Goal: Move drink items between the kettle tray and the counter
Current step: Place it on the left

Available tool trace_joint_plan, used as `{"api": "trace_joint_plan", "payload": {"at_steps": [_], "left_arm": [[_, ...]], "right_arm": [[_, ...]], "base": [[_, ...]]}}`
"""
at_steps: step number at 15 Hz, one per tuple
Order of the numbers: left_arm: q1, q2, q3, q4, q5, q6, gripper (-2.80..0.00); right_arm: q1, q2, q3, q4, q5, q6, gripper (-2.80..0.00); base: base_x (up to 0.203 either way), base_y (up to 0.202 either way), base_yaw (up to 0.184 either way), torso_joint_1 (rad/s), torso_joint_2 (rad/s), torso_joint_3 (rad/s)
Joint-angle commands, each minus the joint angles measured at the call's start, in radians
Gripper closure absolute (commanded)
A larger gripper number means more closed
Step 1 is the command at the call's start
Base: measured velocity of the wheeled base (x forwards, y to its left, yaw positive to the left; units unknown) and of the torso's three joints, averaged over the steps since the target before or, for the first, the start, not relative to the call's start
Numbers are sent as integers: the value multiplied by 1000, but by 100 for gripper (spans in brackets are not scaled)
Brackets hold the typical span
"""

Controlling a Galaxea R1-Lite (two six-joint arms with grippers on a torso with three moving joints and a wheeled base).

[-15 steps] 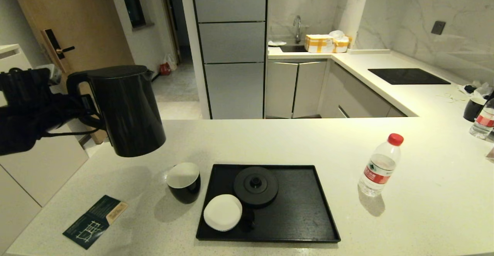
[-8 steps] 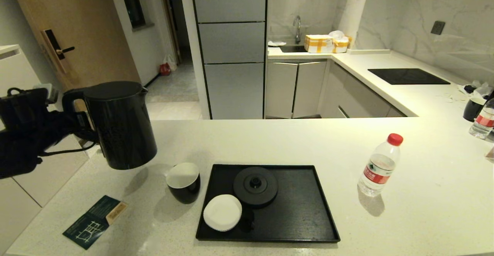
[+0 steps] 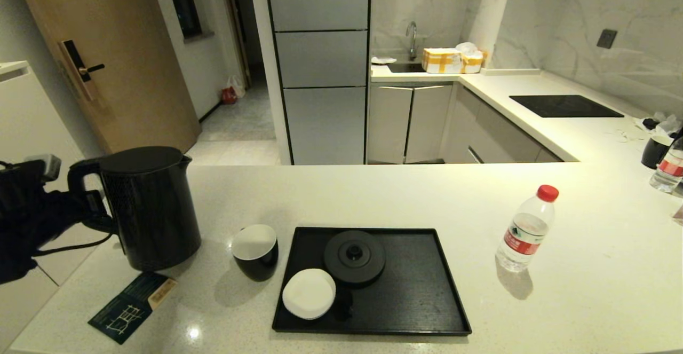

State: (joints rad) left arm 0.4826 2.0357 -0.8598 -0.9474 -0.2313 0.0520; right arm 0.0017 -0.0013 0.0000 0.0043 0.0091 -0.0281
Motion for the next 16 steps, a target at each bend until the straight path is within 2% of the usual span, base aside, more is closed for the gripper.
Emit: {"api": "trace_joint_plan", "payload": {"at_steps": [1,2,6,10,16], "left_arm": [[24,3,86,-84,-10,16,0],[32,18,113,-134,-12,27,0],[35,86,147,-212,-13,41,0],[37,179,214,-355,-14,63,0],[37,158,209,-292,-15,68,0]], "right_arm": [[0,1,0,0,0,-1,0],[0,1,0,0,0,-1,0],[0,1,0,0,0,-1,0],[0,1,0,0,2,-1,0],[0,1,0,0,2,-1,0]], "base": [[0,0,0,0,0,0],[0,0,0,0,0,0],[0,0,0,0,0,0],[0,0,0,0,0,0],[0,0,0,0,0,0]]}}
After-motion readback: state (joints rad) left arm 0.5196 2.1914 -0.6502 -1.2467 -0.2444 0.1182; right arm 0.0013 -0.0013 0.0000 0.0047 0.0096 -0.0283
